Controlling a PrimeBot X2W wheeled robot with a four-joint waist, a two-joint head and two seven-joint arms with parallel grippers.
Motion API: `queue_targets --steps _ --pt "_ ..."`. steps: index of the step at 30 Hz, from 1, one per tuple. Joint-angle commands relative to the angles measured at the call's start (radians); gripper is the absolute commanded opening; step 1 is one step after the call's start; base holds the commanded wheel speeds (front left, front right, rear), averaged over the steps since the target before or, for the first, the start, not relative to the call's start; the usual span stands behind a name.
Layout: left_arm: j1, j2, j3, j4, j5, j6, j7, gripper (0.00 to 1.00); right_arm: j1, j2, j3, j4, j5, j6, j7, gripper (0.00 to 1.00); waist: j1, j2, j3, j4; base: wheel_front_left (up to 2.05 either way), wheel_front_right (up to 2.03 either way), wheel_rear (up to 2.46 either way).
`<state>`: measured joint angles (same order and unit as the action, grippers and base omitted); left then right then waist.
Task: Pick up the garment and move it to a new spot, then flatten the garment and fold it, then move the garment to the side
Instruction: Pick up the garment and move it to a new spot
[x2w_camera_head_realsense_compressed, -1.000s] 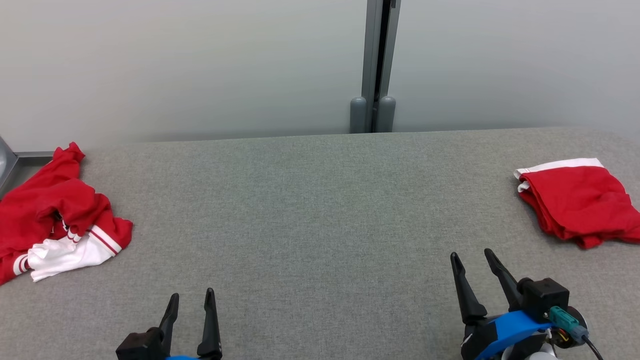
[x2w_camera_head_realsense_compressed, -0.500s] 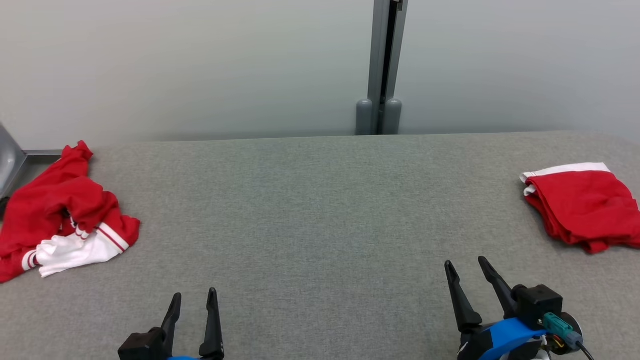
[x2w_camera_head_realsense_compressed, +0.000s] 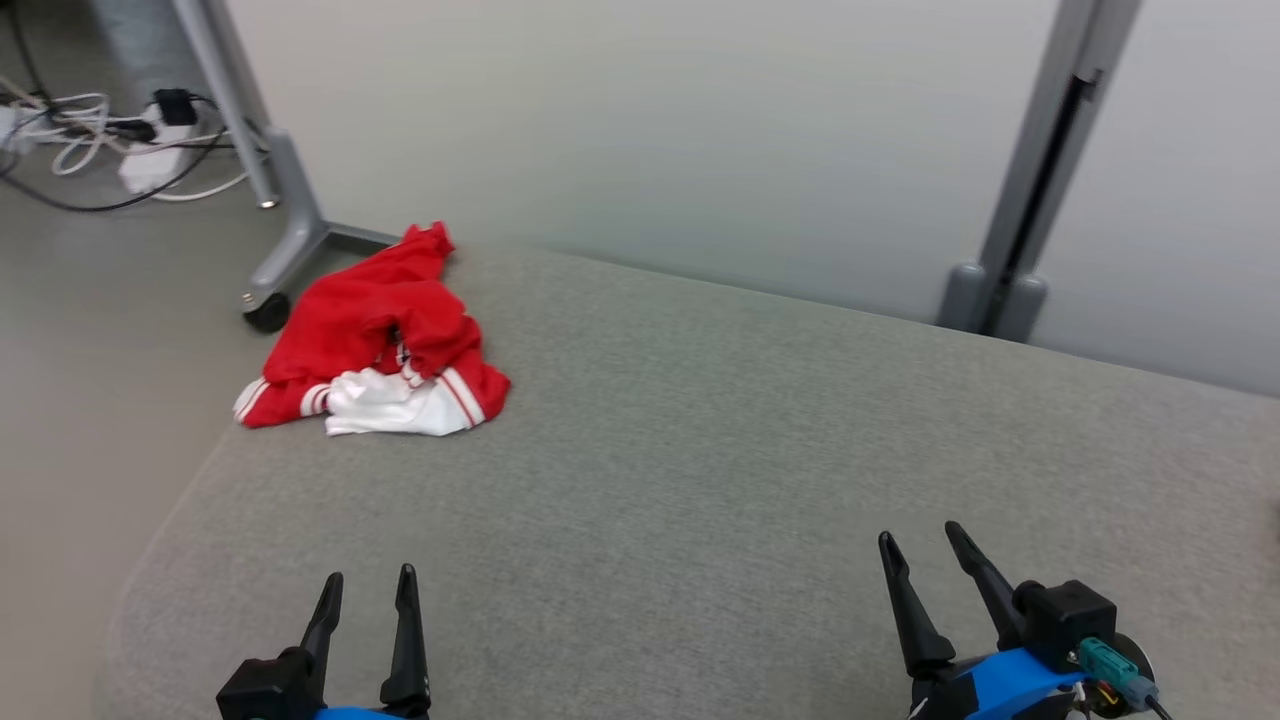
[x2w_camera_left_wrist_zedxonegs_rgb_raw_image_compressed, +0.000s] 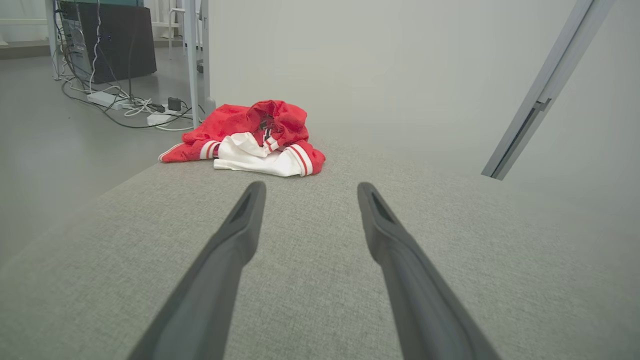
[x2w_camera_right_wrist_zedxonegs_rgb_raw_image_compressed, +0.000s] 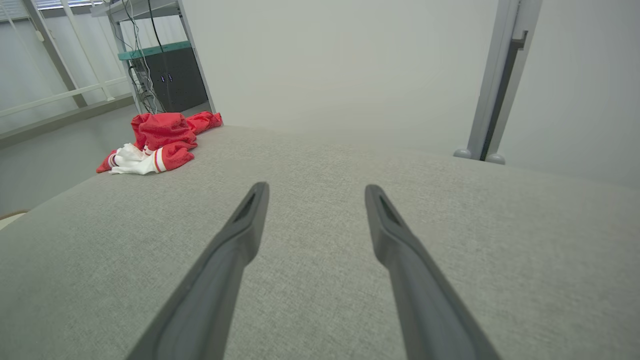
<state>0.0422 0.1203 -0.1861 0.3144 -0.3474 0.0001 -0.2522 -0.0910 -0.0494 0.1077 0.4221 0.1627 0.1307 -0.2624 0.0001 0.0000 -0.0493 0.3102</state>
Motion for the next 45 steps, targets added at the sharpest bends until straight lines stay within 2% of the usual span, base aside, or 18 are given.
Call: queue_targets --steps 1,8,18,24,27,32,33,38,45 --pt "0.013 0.006 0.0 -0.012 -0.002 0.004 0.004 1.0 -0.003 -0.002 0.008 -0.003 0.009 0.0 -0.003 1.0 -0.0001 0.0 0.038 0.082 0.0 0.0 0.0" --pt "0.026 0.018 -0.002 -0.047 -0.009 0.01 0.019 1.0 0.004 -0.003 0.046 0.017 0.029 0.0 -0.003 1.0 -0.0001 0.0 0.025 0.196 0.0 0.0 0.0" --pt "0.051 0.016 0.006 -0.093 -0.022 0.034 0.018 1.0 -0.024 -0.002 0.08 0.019 0.017 0.0 -0.003 1.0 -0.0001 0.0 0.045 0.202 0.0 0.0 0.0" --pt "-0.005 0.017 0.036 -0.143 -0.056 0.022 0.008 1.0 -0.035 -0.002 0.046 -0.045 -0.028 0.0 -0.003 1.0 -0.0001 0.0 0.104 0.152 0.0 0.0 0.0" --pt "-0.062 0.056 0.064 -0.188 -0.044 0.026 0.008 1.0 -0.051 -0.003 0.028 -0.076 -0.054 0.0 -0.003 1.0 -0.0001 0.0 0.143 0.122 0.0 0.0 0.0" --pt "-0.224 0.157 0.127 -0.22 -0.043 0.02 0.063 1.0 -0.083 -0.003 -0.009 -0.138 -0.11 0.0 0.001 1.0 -0.0001 0.0 0.223 0.076 0.0 0.0 0.0" --pt "-0.224 0.157 0.127 -0.22 -0.043 0.02 0.063 1.0 -0.083 -0.003 -0.009 -0.138 -0.11 0.0 0.001 1.0 -0.0001 0.0 0.223 0.076 0.0 0.0 0.0" --pt "-0.422 0.244 0.154 -0.131 -0.068 -0.022 0.154 1.0 -0.128 -0.003 -0.016 -0.202 -0.165 0.0 0.032 1.0 -0.0001 0.0 0.322 0.023 0.0 0.0 0.0" --pt "-0.643 0.239 0.164 0.142 -0.189 -0.084 0.255 1.0 -0.178 -0.003 -0.011 -0.299 -0.226 0.0 0.073 1.0 -0.0001 0.0 0.461 -0.039 0.0 0.0 0.0"
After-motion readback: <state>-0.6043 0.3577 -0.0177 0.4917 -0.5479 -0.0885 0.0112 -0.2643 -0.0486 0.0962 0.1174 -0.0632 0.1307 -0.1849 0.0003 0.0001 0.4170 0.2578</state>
